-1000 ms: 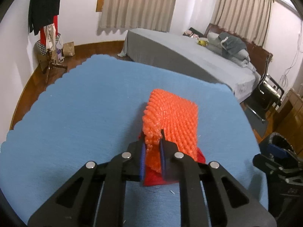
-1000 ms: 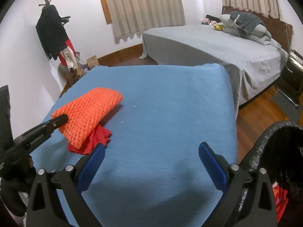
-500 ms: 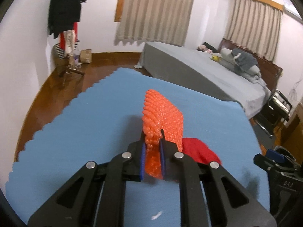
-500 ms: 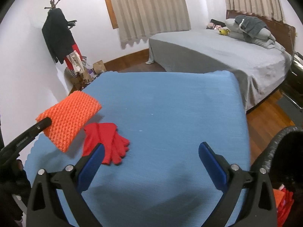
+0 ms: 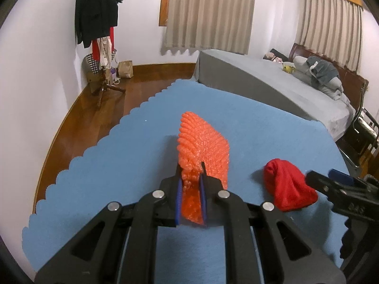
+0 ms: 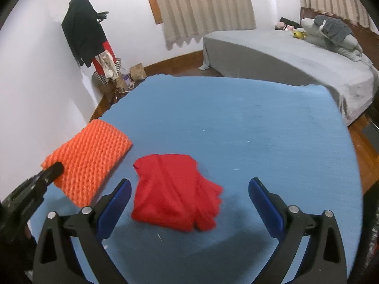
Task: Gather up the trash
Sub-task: 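Grasp red cloth with right tool while left tool holds orange mesh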
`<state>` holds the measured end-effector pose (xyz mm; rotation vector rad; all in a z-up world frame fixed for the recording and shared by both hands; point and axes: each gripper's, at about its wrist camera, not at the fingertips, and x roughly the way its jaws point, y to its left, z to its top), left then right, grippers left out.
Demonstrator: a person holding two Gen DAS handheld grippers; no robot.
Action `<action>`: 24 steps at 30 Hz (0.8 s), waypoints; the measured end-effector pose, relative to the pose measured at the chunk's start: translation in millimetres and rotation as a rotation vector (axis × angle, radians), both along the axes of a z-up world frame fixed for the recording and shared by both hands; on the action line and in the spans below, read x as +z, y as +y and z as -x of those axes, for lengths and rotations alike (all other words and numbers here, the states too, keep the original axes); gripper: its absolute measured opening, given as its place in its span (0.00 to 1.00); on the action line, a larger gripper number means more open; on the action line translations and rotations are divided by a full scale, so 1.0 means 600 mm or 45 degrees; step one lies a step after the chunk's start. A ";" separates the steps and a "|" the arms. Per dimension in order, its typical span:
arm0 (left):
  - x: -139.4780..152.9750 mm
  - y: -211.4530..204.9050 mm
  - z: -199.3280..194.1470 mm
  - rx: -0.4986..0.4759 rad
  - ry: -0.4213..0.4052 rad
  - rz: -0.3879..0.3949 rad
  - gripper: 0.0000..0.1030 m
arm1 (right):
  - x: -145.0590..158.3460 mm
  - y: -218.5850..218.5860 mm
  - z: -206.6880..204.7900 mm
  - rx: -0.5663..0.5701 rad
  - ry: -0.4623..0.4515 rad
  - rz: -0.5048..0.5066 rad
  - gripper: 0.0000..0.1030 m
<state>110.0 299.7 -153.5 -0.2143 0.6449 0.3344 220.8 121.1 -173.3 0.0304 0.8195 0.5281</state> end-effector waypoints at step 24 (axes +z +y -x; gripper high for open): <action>-0.010 0.000 0.010 -0.023 -0.009 0.022 0.11 | 0.006 0.005 0.002 0.146 0.093 -0.036 0.20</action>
